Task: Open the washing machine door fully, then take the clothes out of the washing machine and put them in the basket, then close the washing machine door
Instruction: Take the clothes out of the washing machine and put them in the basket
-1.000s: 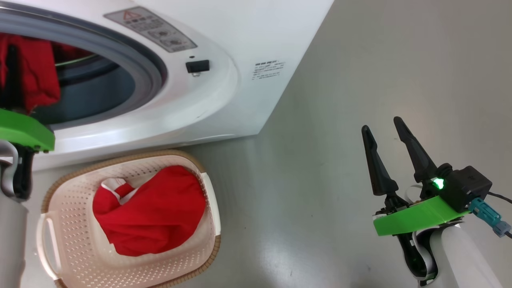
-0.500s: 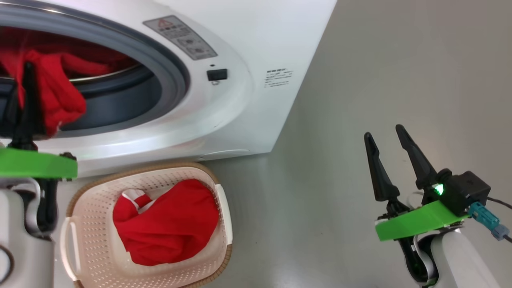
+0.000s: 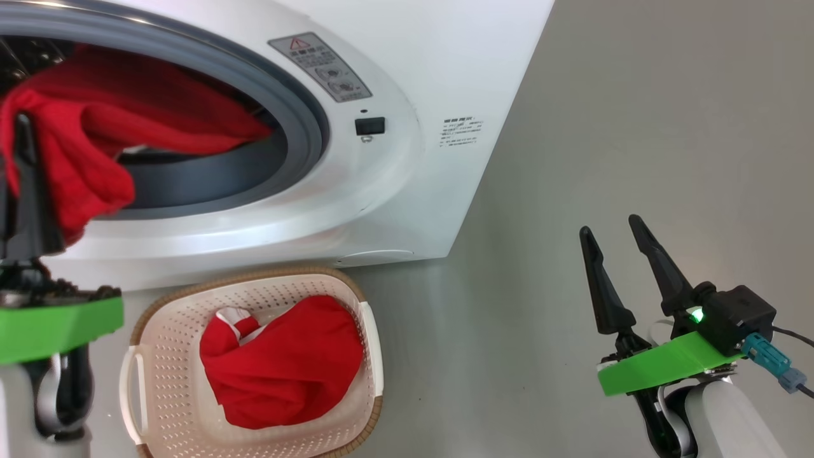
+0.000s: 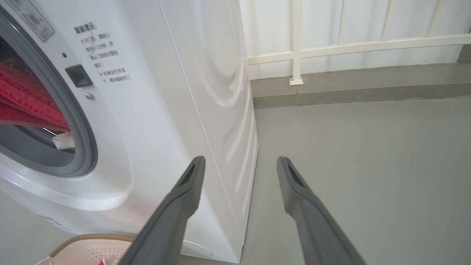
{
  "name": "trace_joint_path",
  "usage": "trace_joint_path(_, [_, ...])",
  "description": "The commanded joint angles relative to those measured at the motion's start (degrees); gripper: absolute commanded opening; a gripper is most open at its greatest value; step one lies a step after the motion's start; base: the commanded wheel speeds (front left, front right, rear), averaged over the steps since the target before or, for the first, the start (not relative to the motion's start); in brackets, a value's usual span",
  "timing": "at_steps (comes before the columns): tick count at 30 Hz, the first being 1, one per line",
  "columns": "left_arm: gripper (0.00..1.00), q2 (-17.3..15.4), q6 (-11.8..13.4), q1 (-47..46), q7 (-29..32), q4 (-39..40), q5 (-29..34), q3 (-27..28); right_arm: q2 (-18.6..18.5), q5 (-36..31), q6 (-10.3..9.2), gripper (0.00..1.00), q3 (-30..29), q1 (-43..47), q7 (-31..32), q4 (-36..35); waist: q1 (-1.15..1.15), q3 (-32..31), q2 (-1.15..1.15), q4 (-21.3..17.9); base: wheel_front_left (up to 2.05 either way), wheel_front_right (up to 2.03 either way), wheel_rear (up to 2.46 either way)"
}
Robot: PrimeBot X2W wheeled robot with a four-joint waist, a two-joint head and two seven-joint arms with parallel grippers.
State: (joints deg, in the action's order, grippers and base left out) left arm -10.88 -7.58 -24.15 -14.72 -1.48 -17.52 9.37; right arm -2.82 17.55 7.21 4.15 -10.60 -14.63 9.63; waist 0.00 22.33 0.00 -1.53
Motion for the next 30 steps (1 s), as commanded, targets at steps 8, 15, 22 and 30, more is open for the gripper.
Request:
trace_joint_path(8, [0.0,0.8,0.1,3.1,-0.3,14.3,1.5,4.9,-0.1,-0.5,0.28,1.0,0.6,1.6,-0.4,-1.1,0.0,-0.8,0.0,0.4,0.0,0.0,0.0])
trace_joint_path(15, [0.0,1.7,0.1,4.7,-0.3,16.0,1.9,4.3,-0.1,-0.4,0.28,1.0,0.6,1.5,-0.4,-1.2,0.0,-0.6,0.0,0.4,0.0,0.0,0.0])
trace_joint_path(22, [0.0,2.9,0.1,8.2,-0.3,8.5,0.7,3.4,-0.1,-0.1,0.28,1.0,1.0,1.4,-0.4,-1.3,0.0,0.0,0.0,0.0,0.0,0.0,0.0])
trace_joint_path(30, [0.0,3.6,0.1,9.2,-0.3,-6.2,-0.3,0.5,-0.1,0.0,0.28,1.0,1.2,0.6,-0.4,-1.6,0.0,2.1,0.0,-0.3,0.0,0.0,0.0])
